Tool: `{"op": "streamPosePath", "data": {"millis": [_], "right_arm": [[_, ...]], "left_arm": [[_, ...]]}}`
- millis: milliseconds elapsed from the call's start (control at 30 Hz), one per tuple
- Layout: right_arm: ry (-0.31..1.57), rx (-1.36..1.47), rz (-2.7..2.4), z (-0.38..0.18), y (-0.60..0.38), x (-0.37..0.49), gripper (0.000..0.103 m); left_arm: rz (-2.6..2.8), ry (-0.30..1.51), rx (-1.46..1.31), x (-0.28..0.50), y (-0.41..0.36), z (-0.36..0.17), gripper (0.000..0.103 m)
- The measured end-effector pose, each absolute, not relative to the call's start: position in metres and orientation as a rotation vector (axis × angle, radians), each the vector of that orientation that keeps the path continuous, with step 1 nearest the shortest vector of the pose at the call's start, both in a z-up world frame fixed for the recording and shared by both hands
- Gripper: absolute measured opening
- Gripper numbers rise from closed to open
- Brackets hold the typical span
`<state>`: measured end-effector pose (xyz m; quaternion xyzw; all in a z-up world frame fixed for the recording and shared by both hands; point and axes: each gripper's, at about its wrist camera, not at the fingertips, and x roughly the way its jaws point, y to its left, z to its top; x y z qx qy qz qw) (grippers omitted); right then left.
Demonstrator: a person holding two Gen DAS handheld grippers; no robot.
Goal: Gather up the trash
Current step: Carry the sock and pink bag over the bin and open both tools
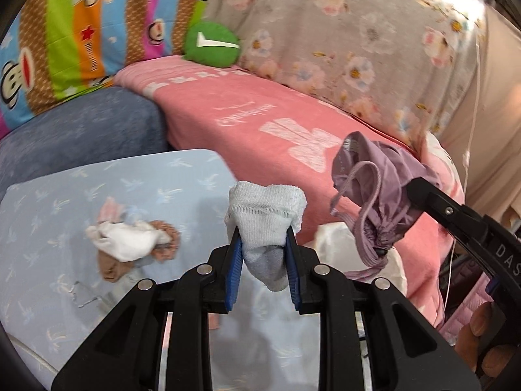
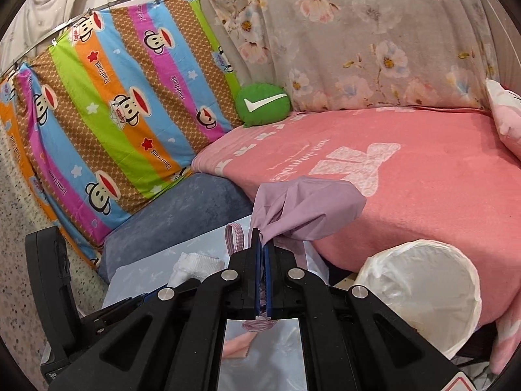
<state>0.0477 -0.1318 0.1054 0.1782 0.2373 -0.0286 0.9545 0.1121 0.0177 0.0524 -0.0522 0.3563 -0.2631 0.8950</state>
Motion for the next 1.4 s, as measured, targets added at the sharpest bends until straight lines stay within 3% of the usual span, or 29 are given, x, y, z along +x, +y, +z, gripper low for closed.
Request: {"op": "streamPosePath", "data": {"millis": [833, 933, 967, 1000, 1067, 1400], "right_arm": [[0.503, 0.433, -0.223, 0.078, -0.243, 0.017, 0.005], [0.494, 0.436, -0.24, 0.076, -0.247, 0.015, 0.009], [0.494, 0.438, -0.242, 0.076, -0.248, 0.014, 0.009], [0.492, 0.441, -0.245, 0.075, -0.251, 0.014, 0.01], [0.488, 0.445, -0.252, 0.075, -0.253, 0.013, 0.018], [0.488, 0.445, -0.251, 0.074, -0.249, 0.006, 0.03]], "left_arm": [[-0.746, 0.777, 0.059, 0.09, -0.112, 0.045, 0.027], [-0.757, 0.783, 0.065, 0.089, -0.118, 0.043, 0.04], [-0.753, 0.781, 0.069, 0.089, -0.119, 0.043, 0.056], [-0.737, 0.768, 0.072, 0.088, -0.12, 0.043, 0.066], [-0.725, 0.748, 0.078, 0.087, -0.121, 0.043, 0.068], [-0.688, 0.77, 0.081, 0.089, -0.113, 0.039, 0.068]]}}
